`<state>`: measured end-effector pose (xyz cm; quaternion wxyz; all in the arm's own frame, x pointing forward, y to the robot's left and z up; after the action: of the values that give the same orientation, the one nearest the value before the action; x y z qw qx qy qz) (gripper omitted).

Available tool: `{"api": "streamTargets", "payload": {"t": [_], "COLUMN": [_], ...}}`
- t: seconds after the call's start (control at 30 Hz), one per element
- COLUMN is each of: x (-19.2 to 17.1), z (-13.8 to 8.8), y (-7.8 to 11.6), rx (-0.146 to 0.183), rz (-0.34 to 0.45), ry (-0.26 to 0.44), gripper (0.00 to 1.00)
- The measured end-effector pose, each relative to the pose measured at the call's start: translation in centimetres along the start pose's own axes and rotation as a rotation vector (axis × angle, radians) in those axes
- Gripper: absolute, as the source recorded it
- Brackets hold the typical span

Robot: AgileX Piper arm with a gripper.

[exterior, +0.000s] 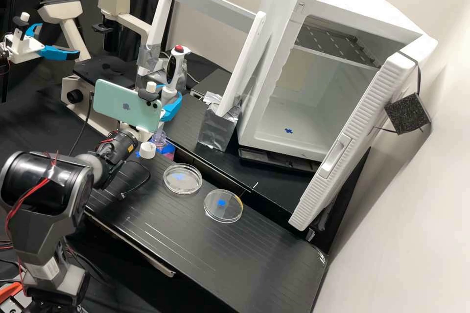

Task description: Use the pipette

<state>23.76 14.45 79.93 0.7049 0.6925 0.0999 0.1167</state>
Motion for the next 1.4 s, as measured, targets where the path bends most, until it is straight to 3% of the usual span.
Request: {"api": "streamTargets", "payload": {"t": [0.27,0.7,1.03,1.23,1.27,1.3,1.33,1.4], "x": [-0.4,-0.9,-2.2,-4.3,-5.1,-5.6,-6.3,-8.0], "z": [-1.0,-3.1,-3.1,-1.9,-1.1,-0.7,-0.1,1.3], "y": [1.3,6.2,9.1,10.6,10.9,11.1,11.5,12.3], "rx": [0.016,0.034,0.113,0.088,0.105,0.089,0.099,0.116], "rz": [0.014,0.115,0.144,0.164,0.172,0.181,0.201,0.284], "ry": [0.019,0.052,0.072,0.117,0.12,0.12,0.119,0.104], "gripper": [0.0,0.0,0.0,0.0,0.0,0.0,0.0,0.0]}}
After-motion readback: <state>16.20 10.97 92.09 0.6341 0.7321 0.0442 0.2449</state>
